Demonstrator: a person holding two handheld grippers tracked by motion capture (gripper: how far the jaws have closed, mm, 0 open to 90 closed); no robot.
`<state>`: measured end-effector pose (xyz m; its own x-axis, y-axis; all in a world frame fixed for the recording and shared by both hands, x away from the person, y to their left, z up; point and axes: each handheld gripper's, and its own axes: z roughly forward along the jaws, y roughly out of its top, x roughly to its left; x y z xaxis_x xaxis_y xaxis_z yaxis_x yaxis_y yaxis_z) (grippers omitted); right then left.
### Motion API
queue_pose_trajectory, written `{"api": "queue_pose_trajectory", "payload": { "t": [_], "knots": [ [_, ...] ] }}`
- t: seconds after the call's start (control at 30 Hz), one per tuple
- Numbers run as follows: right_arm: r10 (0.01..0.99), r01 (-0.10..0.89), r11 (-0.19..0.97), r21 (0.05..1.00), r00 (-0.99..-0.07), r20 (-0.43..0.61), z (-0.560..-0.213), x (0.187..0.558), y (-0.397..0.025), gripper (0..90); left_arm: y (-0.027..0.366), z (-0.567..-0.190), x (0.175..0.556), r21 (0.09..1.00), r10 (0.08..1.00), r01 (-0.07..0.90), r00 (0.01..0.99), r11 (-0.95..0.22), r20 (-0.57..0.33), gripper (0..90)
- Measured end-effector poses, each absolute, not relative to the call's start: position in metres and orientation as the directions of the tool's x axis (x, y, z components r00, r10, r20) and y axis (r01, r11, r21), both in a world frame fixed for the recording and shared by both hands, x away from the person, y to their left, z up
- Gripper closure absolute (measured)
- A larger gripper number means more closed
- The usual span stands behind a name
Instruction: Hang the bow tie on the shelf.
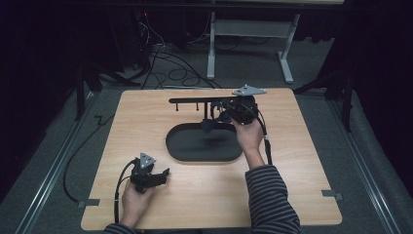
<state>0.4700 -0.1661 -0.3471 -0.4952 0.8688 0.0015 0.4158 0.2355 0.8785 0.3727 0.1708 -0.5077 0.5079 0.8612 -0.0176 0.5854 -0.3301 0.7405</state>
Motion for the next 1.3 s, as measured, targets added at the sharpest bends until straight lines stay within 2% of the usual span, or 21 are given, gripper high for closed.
{"api": "queue_pose_trajectory", "payload": {
  "t": [0.67,1.3],
  "knots": [
    [0.860,0.397,0.232,0.888,-0.510,0.003,-0.339,0.454,-0.177,80.6,0.171,-0.508,0.373,0.740,0.861,0.586,0.509,-0.331,-0.018,25.6],
    [0.866,0.413,0.162,0.896,-0.495,0.071,-0.343,0.441,-0.200,70.2,0.171,-0.508,0.372,0.739,0.858,0.585,0.513,-0.334,-0.018,25.4]
  ]
}}
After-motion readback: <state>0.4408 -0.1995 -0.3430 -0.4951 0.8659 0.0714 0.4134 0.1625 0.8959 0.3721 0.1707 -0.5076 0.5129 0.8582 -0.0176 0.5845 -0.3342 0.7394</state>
